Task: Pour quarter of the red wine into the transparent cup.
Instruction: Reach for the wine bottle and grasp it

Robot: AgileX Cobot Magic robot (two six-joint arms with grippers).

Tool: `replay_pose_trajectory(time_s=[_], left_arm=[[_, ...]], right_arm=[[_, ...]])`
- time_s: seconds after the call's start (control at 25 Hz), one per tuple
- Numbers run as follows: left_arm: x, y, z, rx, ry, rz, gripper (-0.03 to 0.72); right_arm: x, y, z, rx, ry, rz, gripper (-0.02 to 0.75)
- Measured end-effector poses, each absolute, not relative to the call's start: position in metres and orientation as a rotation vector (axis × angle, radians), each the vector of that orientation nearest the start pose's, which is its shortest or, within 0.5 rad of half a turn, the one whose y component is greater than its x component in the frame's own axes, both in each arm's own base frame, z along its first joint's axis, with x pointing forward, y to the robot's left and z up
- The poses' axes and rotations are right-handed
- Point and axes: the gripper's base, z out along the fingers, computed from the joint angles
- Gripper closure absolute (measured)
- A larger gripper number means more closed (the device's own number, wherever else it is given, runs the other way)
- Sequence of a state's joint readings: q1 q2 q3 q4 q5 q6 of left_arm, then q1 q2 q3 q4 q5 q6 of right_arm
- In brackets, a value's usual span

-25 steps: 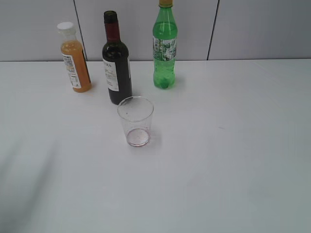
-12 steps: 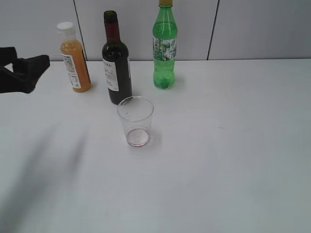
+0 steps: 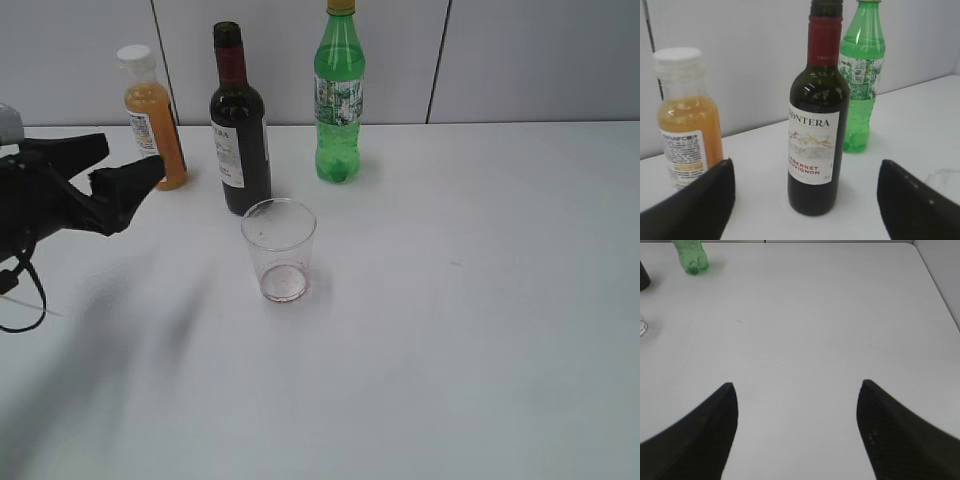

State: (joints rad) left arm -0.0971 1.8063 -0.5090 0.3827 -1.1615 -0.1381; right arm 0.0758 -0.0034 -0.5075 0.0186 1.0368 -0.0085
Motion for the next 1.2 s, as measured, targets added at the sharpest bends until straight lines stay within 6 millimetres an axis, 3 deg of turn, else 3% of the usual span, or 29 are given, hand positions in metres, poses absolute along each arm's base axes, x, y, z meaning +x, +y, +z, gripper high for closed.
replay_pose_trajectory(time_s=[0.44,1.2], left_arm=[[0.338,-0.075,0.123,0.436,1.610,-0.398,-0.005],[0.388,-0.114,0.101,0.495,1.594,-0.422,-0.006]], right_arm=[[-0.005,0.001,0.281,-0.085,2.008,0.065,0.145],[-0.005,0.001,0.281,-0.085,2.008,0.065,0.145]])
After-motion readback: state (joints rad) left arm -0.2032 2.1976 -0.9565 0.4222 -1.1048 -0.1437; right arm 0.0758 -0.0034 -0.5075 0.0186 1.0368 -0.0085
